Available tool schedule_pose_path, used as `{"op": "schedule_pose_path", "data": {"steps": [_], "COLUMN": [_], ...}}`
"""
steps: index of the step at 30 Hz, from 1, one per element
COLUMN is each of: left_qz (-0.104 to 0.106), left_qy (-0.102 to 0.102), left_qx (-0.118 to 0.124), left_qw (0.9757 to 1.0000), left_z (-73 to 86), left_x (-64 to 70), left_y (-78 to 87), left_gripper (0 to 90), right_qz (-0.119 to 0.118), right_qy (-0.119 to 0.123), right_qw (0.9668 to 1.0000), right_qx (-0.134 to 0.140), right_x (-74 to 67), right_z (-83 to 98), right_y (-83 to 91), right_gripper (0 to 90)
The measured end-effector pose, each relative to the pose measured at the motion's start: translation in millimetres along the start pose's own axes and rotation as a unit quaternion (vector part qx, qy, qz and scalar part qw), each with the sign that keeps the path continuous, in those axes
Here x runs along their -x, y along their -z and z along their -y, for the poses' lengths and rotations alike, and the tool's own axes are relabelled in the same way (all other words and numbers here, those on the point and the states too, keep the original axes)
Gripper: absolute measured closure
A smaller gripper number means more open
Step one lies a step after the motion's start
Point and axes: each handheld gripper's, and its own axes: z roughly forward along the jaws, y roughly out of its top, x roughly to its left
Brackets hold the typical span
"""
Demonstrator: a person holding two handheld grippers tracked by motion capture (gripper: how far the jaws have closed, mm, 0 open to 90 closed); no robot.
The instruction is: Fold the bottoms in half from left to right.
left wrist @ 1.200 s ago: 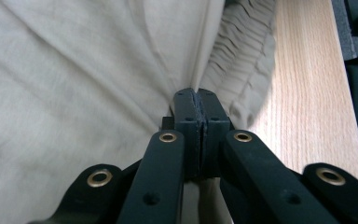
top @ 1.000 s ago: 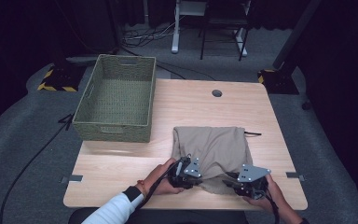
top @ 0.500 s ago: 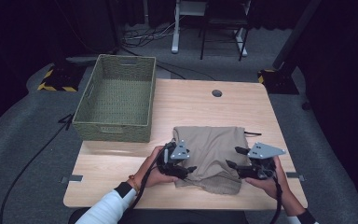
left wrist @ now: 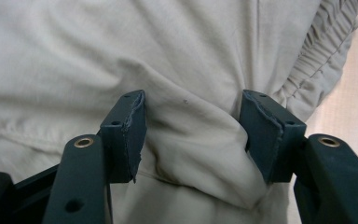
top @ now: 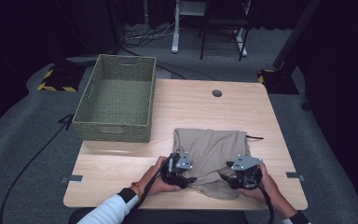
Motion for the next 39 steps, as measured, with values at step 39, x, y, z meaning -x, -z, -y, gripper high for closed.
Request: {"op": "schedule_pose_path", "data": {"steps": [39], "left_qz": [-0.08], "left_qy": [0.058], "left_qx": [-0.025], "left_qw": [0.9948], "left_z": [-8.6], "left_x": [-57.2], "left_y": [-6.0], "left_gripper": [19.3], "right_qz": [0.05], "right_qy": [-0.184], "right_qw": [0.9813], "right_qx": [-0.026], "right_x": [130.4], "right_z": [9.0], "right_y": [-43.0], "right_gripper": [15.0]}}
